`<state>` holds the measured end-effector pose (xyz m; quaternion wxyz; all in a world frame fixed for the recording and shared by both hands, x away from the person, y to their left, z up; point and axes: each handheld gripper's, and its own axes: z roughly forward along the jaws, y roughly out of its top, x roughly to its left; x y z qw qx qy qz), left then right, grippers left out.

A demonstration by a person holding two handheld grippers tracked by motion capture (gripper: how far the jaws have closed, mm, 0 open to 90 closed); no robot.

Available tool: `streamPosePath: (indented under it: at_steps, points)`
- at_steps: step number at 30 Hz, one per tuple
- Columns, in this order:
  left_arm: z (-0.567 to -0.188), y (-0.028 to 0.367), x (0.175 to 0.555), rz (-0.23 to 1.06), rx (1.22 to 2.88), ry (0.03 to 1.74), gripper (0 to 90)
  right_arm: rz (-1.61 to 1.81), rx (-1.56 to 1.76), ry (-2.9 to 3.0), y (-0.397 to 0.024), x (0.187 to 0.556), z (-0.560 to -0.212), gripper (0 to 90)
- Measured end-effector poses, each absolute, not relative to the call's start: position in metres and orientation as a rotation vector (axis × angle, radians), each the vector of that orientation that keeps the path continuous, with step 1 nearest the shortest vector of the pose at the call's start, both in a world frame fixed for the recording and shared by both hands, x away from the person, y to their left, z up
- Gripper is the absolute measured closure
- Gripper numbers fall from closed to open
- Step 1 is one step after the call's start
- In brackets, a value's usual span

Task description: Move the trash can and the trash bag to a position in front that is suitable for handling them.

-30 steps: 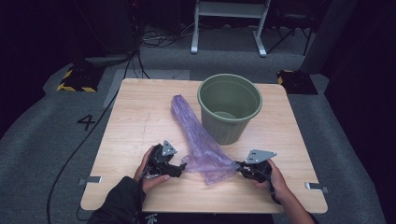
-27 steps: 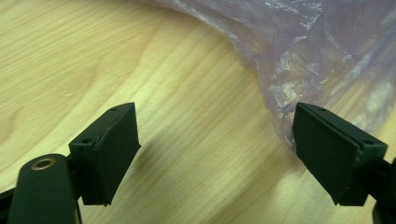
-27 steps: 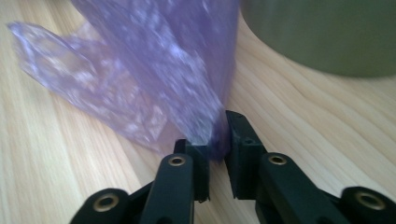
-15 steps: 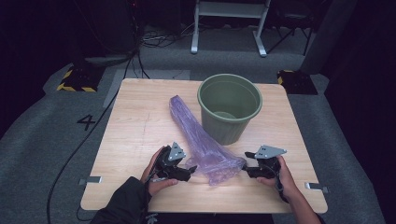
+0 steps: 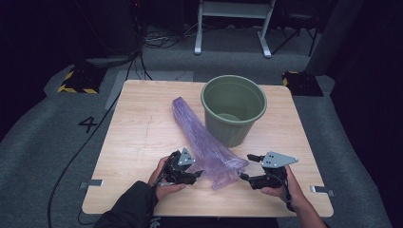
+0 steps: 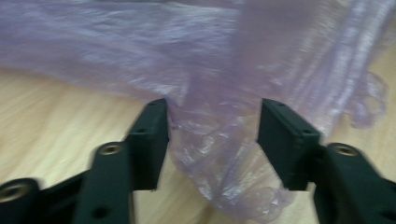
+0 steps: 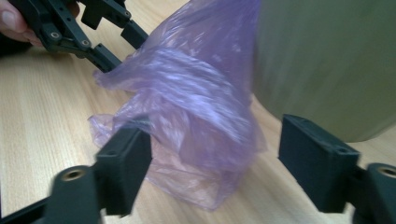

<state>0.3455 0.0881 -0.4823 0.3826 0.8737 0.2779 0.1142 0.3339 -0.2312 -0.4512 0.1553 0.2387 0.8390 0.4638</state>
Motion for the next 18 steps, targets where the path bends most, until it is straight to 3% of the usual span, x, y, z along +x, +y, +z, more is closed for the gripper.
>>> streamPosePath:
  at_steps: [2, 4, 5, 7, 8, 9, 14, 17, 18]
  points:
    - [-0.483, 0.081, 0.343, 0.281, 2.253, 0.666, 51.9, 1.267, 0.68, 2.404, -0.225, 0.332, -0.454, 41.2]
    - [-0.485, 0.073, 0.342, 0.281, 2.262, 0.649, 55.0, 1.237, 0.683, 2.425, -0.218, 0.33, -0.458, 48.0]
    - [-0.485, 0.07, 0.342, 0.278, 2.266, 0.652, 55.2, 1.262, 0.683, 2.442, -0.216, 0.33, -0.46, 47.6]
    - [-0.487, 0.064, 0.343, 0.294, 2.275, 0.663, 54.1, 1.301, 0.668, 2.479, -0.208, 0.328, -0.465, 36.0]
    - [-0.488, 0.061, 0.344, 0.303, 2.283, 0.675, 54.1, 1.301, 0.668, 2.479, -0.208, 0.328, -0.465, 36.0]
    - [-0.491, 0.056, 0.345, 0.305, 2.284, 0.692, 53.6, 1.331, 0.675, 2.505, -0.204, 0.327, -0.468, 25.1]
    - [-0.493, 0.048, 0.346, 0.293, 2.261, 0.713, 52.9, 1.339, 0.707, 2.486, -0.194, 0.323, -0.475, 19.2]
    - [-0.493, 0.043, 0.347, 0.303, 2.261, 0.72, 48.8, 1.325, 0.717, 2.473, -0.187, 0.324, -0.479, 24.9]
    - [-0.493, 0.042, 0.347, 0.301, 2.261, 0.726, 46.5, 1.341, 0.732, 2.47, -0.186, 0.326, -0.48, 36.2]
